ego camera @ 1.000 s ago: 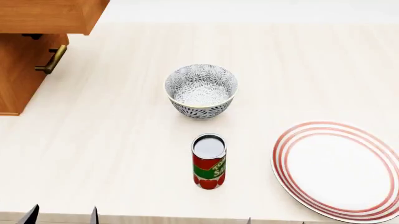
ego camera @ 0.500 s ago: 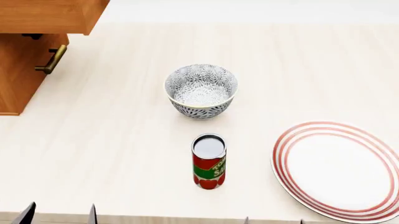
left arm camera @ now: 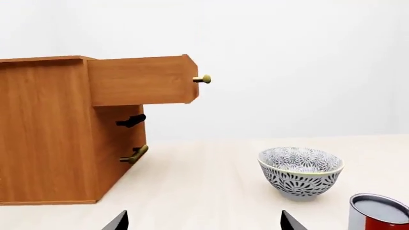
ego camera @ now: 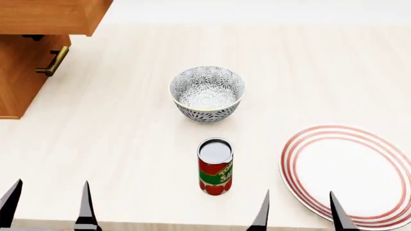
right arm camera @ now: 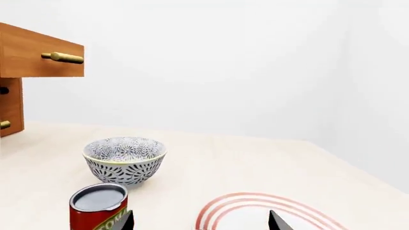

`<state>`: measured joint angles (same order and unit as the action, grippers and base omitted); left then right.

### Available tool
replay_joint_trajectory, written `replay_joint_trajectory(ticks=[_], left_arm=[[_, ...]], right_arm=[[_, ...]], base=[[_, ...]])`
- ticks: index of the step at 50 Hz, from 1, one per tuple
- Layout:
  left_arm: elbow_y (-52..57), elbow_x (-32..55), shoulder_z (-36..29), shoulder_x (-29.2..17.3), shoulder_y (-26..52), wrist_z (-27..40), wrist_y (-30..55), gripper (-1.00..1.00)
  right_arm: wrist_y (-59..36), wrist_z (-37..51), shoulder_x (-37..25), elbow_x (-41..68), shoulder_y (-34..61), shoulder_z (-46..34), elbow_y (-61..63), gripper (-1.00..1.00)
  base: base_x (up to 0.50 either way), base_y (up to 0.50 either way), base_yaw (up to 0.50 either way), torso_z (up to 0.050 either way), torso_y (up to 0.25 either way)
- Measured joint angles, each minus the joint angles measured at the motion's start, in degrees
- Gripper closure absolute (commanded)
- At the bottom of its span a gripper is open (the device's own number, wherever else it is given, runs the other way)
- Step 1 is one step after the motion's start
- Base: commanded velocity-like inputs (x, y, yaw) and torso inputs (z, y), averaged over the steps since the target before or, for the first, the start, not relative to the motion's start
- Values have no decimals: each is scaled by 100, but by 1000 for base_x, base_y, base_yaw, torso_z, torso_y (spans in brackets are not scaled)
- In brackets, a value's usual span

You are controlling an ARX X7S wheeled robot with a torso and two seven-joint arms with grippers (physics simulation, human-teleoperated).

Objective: Put the bowl on the plate.

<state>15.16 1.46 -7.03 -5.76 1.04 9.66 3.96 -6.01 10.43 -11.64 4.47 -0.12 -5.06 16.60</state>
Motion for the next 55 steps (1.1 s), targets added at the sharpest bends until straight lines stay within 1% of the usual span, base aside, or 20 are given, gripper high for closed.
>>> replay_joint_trajectory(ticks=[9,17,35,55], left_arm=[[400,49,-17,-60,249,141,495,-100],[586,106,-52,-110,357,215,702,-100],[602,192,-137,-234,423,304,788,-100],[550,254,-222,-338,443,396,755,-100]], right_arm=[[-282,-127,-178,106,302,10,58,-100],[-226,-250,-226,248,432,0,-80,-100],[-28,-427,-269,433,517,-99,-319,-100],[-76,-398,-378,541,507,-89,-123,-100]], base=[[0,0,0,0,0],[0,0,0,0,0],[26,0,0,0,0],[49,0,0,0,0]])
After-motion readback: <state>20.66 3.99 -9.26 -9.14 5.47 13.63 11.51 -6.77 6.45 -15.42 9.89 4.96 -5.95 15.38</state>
